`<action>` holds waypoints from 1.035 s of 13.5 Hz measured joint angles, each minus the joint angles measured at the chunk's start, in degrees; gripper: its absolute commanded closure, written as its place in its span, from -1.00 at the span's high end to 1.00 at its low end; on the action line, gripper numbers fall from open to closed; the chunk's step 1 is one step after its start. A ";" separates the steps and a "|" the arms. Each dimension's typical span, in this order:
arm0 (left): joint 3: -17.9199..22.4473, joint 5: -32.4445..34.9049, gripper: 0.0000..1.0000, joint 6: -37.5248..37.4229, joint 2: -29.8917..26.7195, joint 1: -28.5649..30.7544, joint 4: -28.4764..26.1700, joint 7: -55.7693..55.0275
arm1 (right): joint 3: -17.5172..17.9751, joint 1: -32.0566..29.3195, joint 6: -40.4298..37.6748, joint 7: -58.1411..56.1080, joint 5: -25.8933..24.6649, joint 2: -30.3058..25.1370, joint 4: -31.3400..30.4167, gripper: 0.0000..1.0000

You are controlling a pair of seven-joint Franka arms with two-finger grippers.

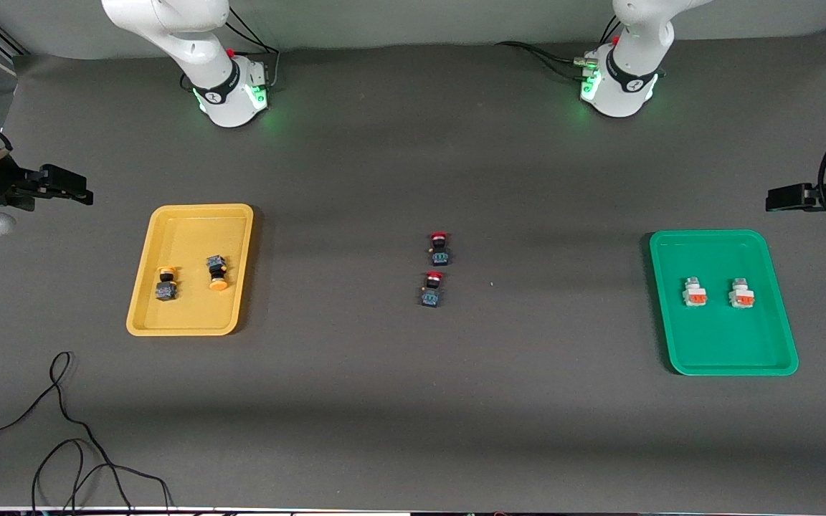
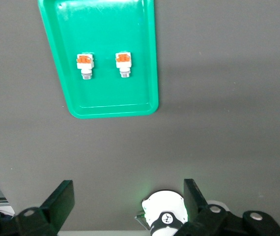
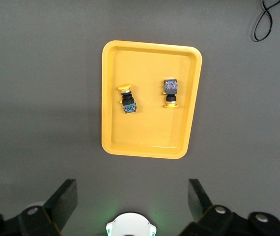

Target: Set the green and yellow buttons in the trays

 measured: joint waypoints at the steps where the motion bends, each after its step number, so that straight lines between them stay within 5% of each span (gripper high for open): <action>1: -0.28 0.00 0.98 -0.71 -0.07 -0.50 0.37 -0.37 | 0.01 0.00 0.01 0.02 0.00 0.00 0.00 1.00; 7: 0.16 -0.02 0.97 -1.09 -0.21 -4.08 0.53 -2.15 | -0.08 -0.16 0.66 0.28 0.59 0.06 0.00 1.00; 12: 16.88 -3.39 0.95 0.20 -1.25 -20.51 0.56 -2.15 | -0.09 -0.15 1.89 0.29 0.51 0.16 0.00 1.00; 14: 19.12 -5.14 0.96 3.74 -3.14 -22.05 -1.24 -2.12 | -0.09 -0.14 2.00 0.29 0.48 0.16 -0.01 1.00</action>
